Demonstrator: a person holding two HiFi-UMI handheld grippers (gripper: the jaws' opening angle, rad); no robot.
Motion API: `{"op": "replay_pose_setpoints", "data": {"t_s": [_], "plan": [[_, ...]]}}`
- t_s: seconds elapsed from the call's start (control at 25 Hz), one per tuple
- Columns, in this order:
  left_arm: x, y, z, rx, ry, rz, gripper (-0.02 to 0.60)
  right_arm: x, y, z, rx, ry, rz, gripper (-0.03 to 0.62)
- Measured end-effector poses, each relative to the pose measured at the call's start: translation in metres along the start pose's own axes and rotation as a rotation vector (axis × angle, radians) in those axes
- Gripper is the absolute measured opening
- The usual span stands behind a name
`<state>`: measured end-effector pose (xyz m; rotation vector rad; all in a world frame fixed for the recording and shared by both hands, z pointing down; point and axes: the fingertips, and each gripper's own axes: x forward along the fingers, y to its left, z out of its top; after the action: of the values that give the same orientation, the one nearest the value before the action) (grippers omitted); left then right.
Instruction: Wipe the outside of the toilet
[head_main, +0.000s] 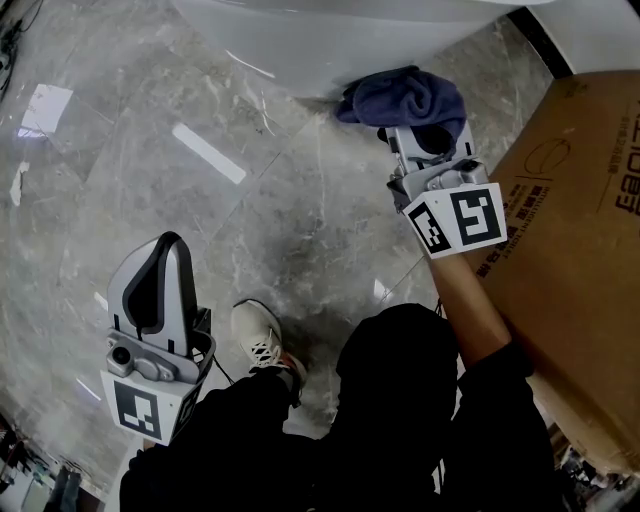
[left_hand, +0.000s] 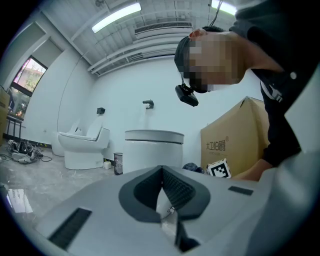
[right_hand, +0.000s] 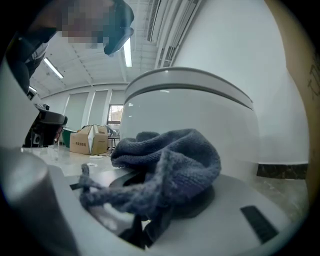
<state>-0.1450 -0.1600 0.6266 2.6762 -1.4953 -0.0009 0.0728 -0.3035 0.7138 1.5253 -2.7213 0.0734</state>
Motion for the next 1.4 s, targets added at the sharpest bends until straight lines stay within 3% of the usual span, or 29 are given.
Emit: {"op": "replay_pose_setpoints", "data": {"t_s": [1.0, 1.4], "plan": [[-0.001, 0.000, -0.001, -0.001, 0.001, -0.004, 0.011, 0.013, -0.023, -0.103, 0.101, 0.119, -0.029, 0.100], [-0.005, 0.000, 0.001, 0.001, -0.002, -0.001, 0.011, 0.020, -0.032, -0.149, 0.188, 0.229, -0.068, 0.100]]}}
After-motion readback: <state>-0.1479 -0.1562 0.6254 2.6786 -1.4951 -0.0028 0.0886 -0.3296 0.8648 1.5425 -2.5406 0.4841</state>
